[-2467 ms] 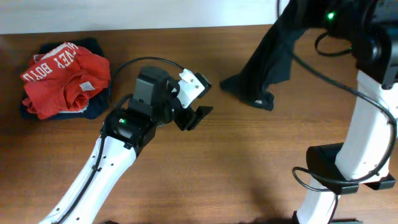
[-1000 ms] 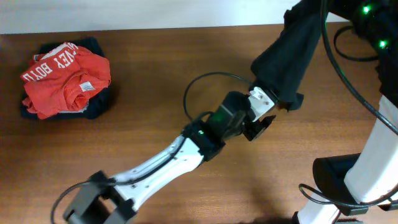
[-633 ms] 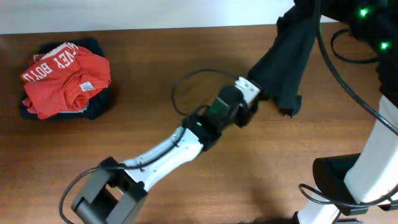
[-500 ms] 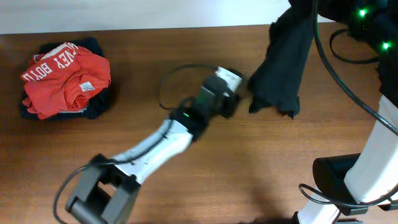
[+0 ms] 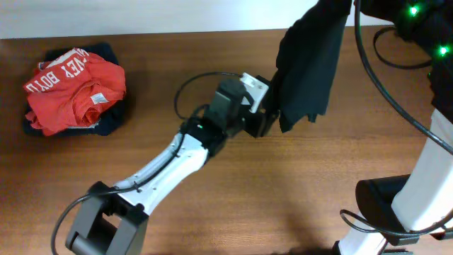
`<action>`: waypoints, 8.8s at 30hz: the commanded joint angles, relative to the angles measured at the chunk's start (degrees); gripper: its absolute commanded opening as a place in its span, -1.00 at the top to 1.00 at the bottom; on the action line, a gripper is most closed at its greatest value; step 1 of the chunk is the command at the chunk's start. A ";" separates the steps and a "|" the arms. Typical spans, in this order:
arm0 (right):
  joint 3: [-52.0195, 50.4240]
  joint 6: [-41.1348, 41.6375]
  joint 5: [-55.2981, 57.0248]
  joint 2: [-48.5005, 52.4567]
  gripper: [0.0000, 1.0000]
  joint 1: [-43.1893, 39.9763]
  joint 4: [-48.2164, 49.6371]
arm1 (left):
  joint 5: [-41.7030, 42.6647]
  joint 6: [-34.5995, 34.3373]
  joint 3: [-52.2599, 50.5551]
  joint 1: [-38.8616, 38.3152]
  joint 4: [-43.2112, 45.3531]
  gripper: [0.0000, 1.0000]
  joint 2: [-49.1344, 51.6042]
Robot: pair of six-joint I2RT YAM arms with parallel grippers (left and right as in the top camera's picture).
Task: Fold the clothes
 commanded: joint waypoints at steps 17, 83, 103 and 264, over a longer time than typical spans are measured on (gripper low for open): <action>0.50 0.55 -5.25 -0.24 0.92 0.42 0.85 | -8.41 0.28 0.68 -5.88 6.64 -0.30 4.42; 0.50 -4.42 -2.56 -0.24 0.92 -4.61 -4.92 | -12.94 0.66 0.68 15.72 -4.61 0.98 -14.82; 0.44 -18.93 13.35 -0.22 0.92 -12.09 -21.73 | -25.40 7.85 0.68 26.38 -5.27 0.99 -36.79; -67.95 6.99 -30.69 10.21 0.92 19.67 40.17 | -14.43 9.11 4.11 19.02 -12.90 0.99 -20.28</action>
